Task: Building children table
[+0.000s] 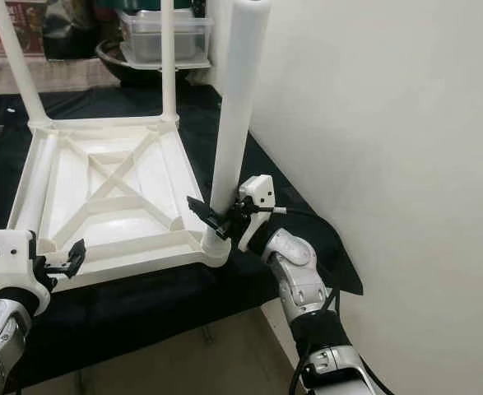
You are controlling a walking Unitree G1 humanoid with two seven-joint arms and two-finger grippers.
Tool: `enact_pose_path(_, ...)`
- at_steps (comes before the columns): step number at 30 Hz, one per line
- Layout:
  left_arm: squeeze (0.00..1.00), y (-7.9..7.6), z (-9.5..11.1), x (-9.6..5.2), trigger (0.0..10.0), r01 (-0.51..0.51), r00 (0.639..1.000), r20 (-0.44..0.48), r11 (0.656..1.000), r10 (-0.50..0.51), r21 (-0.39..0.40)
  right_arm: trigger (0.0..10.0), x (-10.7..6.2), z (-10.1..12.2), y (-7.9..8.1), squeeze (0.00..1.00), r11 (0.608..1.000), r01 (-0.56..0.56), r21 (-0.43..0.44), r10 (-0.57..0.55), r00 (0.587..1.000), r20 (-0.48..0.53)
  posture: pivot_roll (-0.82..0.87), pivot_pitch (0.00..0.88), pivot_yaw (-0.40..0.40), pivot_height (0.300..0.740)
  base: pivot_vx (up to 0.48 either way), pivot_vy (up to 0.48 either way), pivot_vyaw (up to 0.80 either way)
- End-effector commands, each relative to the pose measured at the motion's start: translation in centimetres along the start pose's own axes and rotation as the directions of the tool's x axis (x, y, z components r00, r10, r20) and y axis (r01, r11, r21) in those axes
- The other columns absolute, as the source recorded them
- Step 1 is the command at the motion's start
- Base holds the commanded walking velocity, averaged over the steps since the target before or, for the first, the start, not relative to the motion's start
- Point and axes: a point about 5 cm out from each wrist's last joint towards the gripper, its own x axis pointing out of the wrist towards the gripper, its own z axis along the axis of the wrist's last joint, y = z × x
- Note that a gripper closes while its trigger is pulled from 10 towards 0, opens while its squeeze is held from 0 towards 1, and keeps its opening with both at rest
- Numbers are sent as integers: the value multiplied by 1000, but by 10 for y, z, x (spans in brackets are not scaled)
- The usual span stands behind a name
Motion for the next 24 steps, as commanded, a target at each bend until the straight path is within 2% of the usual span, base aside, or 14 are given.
enact_pose_path(1,0,0,-3,-1,10000,-3,1000,-15,1000,3,3,10000,-3,-35,16,0,992,-4,124,22,989,-144,135,0,-105,740,0,0,0)
enact_pose_path(3,0,0,-2,-2,10000,-8,1000,-14,1000,8,0,10000,7,-45,14,0,960,217,180,-175,958,-225,146,0,-106,740,0,0,0)
enact_pose_path(4,0,1,-2,-3,10000,-11,1000,-15,1000,11,0,10000,10,-53,11,0,913,356,201,-293,913,-284,148,0,-107,740,0,0,0)
enact_pose_path(5,0,1,-2,-3,10000,-15,1000,-16,1000,15,1,10000,11,-58,10,0,867,445,223,-365,873,-323,154,0,-104,740,0,0,0)
enact_pose_path(6,0,1,-2,-3,10000,-15,1000,-16,1000,15,1,10000,11,-58,10,0,867,445,223,-365,873,-323,154,0,-104,740,0,0,0)
enact_pose_path(7,0,2,-2,-4,10000,-19,1000,-17,1000,19,0,10000,8,-67,7,0,801,569,185,-463,785,-412,158,0,-102,740,0,0,0)
enact_pose_path(8,0,3,-2,-5,10000,-21,1000,-18,1000,21,2,10000,6,-74,10,0,770,617,162,-484,730,-482,158,0,-99,740,0,0,0)
enact_pose_path(9,0,3,-2,-5,10000,-21,1000,-18,1000,21,2,10000,6,-74,10,0,770,617,162,-484,730,-482,158,0,-99,740,0,0,0)
enact_pose_path(11,0,5,-1,-5,10000,-23,1000,-19,1000,23,6,10000,3,-78,10,0,739,664,115,-518,668,-535,152,0,-95,740,0,0,0)
enact_pose_path(12,0,5,-1,-5,10000,-23,1000,-19,1000,23,6,10000,3,-78,10,0,739,664,115,-518,668,-535,152,0,-95,740,0,0,0)
enact_pose_path(14,0,7,-1,-3,10000,-28,999,-23,1000,29,11,10000,-1,-72,-1,0,671,739,63,-615,601,-511,149,0,-95,740,0,0,0)
enact_pose_path(16,0,8,-1,-3,10000,-34,999,-22,999,34,12,10000,-2,-68,-6,0,652,757,33,-651,582,-488,147,0,-101,740,0,0,0)
enact_pose_path(22,0,6,-4,-2,10000,-51,998,-38,999,51,3,10000,3,-68,1,0,660,751,-5,-646,564,-514,144,0,-105,740,0,0,0)
enact_pose_path(24,0,6,-6,-2,10000,-55,997,-46,999,55,4,10000,7,-65,1,0,682,731,15,-626,595,-504,138,0,-105,740,0,0,0)
